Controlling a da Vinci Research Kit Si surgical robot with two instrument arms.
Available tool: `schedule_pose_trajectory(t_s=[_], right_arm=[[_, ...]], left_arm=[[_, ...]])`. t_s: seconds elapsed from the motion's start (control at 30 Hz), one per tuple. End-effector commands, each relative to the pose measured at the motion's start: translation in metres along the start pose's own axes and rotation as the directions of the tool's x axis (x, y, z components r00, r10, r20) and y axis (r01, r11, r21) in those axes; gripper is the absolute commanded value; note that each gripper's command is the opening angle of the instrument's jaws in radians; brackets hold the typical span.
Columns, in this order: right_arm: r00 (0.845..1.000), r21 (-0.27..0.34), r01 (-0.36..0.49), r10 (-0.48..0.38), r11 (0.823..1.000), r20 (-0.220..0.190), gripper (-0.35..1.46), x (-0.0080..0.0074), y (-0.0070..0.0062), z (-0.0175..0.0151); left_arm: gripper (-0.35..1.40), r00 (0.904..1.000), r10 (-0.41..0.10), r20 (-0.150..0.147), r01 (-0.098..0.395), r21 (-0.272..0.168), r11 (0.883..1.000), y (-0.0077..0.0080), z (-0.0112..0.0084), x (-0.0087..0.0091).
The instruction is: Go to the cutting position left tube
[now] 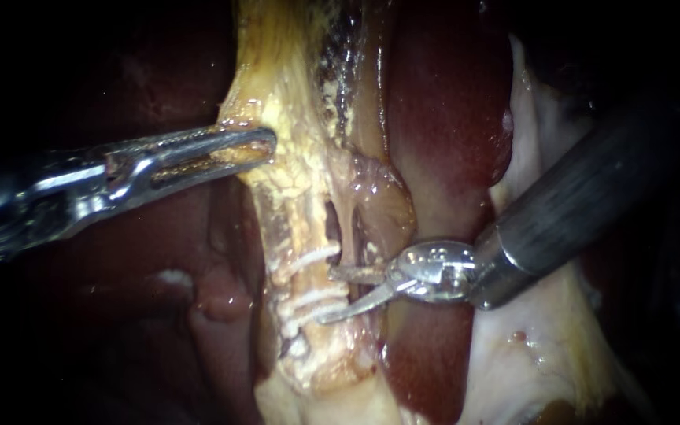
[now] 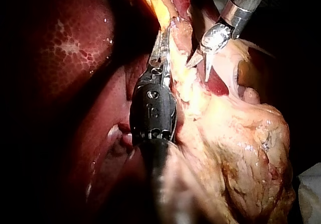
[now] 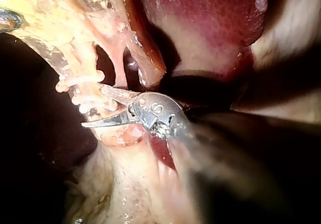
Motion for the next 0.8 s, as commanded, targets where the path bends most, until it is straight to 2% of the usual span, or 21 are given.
schedule_pose_trajectory(t_s=[0.03, 0.2, 0.57, 0.8], right_arm=[[1.000, 0.016, 0.008, -0.008, 1.000, -0.011, 1.39, 0.0003, 0.0000, 0.0001], [1.000, 0.037, 0.020, -0.019, 0.999, -0.011, 1.36, 0.0012, 0.0003, 0.0007], [0.999, 0.069, 0.031, -0.029, 0.997, -0.039, 1.36, 0.0027, 0.0024, 0.0036], [0.998, 0.097, 0.041, -0.036, 0.994, -0.060, 1.33, 0.0030, 0.0026, 0.0043]], left_arm=[[-0.35, 1.0000, 0.000, 0.000, 0.000, 0.002, 1.000, 0.0000, 0.0000, 0.0000], [-0.35, 1.0000, 0.000, 0.000, 0.000, 0.002, 1.000, 0.0002, 0.0000, 0.0000], [-0.35, 1.0000, 0.001, 0.000, -0.001, 0.002, 1.000, 0.0002, 0.0001, 0.0001], [-0.35, 1.0000, 0.002, 0.000, -0.002, 0.004, 1.000, 0.0008, 0.0003, 0.0002]])
